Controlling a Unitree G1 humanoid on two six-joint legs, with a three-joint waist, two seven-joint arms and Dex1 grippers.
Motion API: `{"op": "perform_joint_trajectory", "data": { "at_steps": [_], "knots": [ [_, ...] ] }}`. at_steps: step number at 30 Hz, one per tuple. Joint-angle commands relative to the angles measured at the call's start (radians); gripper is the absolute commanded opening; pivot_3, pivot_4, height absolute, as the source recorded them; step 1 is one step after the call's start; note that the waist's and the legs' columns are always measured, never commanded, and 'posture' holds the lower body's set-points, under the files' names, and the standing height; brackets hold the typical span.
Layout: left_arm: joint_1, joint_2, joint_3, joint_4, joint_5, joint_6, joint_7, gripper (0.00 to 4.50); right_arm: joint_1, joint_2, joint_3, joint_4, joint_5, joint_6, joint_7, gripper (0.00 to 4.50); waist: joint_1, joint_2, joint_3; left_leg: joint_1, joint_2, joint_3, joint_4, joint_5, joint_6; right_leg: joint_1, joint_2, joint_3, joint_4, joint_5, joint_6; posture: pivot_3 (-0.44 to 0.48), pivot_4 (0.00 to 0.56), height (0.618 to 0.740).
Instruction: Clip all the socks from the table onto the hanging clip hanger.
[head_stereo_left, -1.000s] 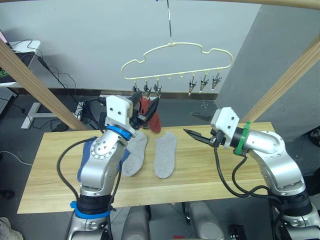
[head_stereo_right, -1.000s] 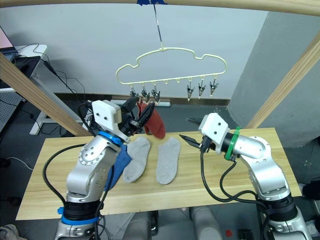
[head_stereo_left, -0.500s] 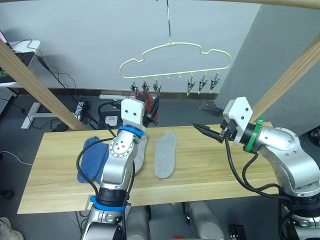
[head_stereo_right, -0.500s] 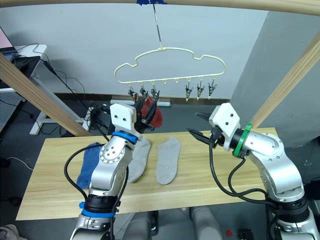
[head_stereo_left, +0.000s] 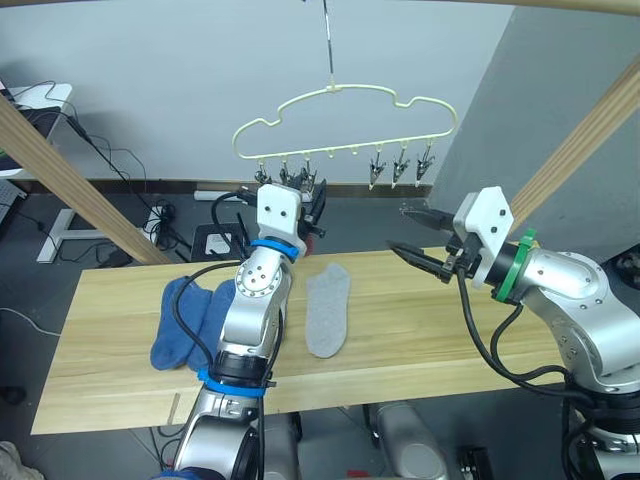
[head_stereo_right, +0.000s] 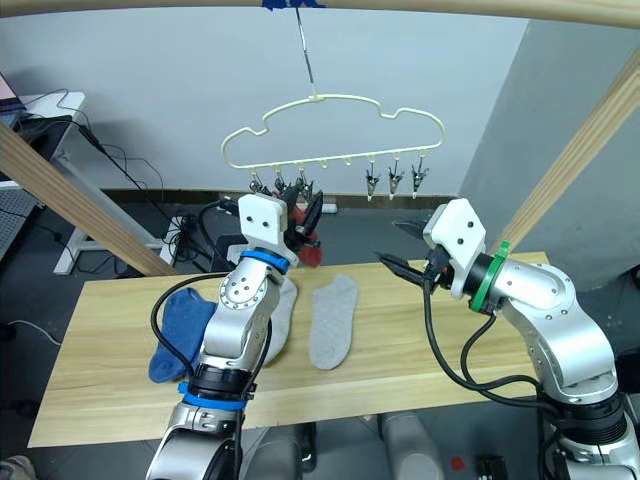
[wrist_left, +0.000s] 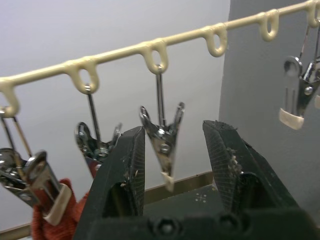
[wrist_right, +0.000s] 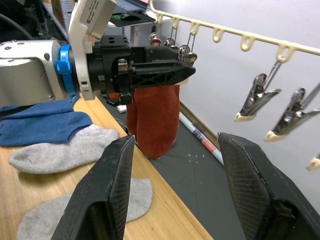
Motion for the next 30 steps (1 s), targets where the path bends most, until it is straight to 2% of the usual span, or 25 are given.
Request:
{"op": "perform_joint_trajectory", "data": {
  "at_steps": [1, 23, 26, 28, 30],
  "knots": [
    [-0.031, -0.006, 0.008, -0.011, 0.008, -0.041, 0.004, 1.99, -0.015, -0.001, -0.034, -0.036, 0.059, -0.022, 0.021, 2.76, -0.002, 0.0, 0.0, 0.0, 0.0, 0.0, 0.0, 0.0, 0.0, 0.0, 0.0, 0.0, 0.0, 0.0, 0.0, -0.267, 0.26, 0.74],
    [-0.076, -0.005, 0.019, 0.063, 0.05, -0.067, 0.034, 1.99, -0.027, -0.027, -0.033, -0.03, 0.159, -0.018, 0.04, 2.76, -0.003, 0.0, 0.0, 0.0, 0.0, 0.0, 0.0, 0.0, 0.0, 0.0, 0.0, 0.0, 0.0, 0.0, 0.0, -0.268, 0.259, 0.74],
    [-0.078, -0.005, 0.02, 0.068, 0.052, -0.072, 0.033, 1.42, -0.028, -0.032, -0.034, -0.029, 0.169, -0.018, 0.037, 2.76, -0.003, 0.0, 0.0, 0.0, 0.0, 0.0, 0.0, 0.0, 0.0, 0.0, 0.0, 0.0, 0.0, 0.0, 0.0, -0.266, 0.257, 0.74],
    [-0.083, -0.002, 0.022, 0.075, 0.054, -0.077, 0.032, 0.79, -0.028, -0.034, -0.035, -0.028, 0.173, -0.018, 0.037, 2.76, -0.003, 0.0, 0.0, 0.0, 0.0, 0.0, 0.0, 0.0, 0.0, 0.0, 0.0, 0.0, 0.0, 0.0, 0.0, -0.265, 0.256, 0.74],
    [-0.085, 0.002, 0.023, 0.078, 0.058, -0.081, 0.032, 0.34, -0.024, -0.036, -0.033, -0.029, 0.176, -0.018, 0.038, 2.76, -0.003, 0.0, 0.0, 0.0, 0.0, 0.0, 0.0, 0.0, 0.0, 0.0, 0.0, 0.0, 0.0, 0.0, 0.0, -0.264, 0.252, 0.74]
  ]
}}
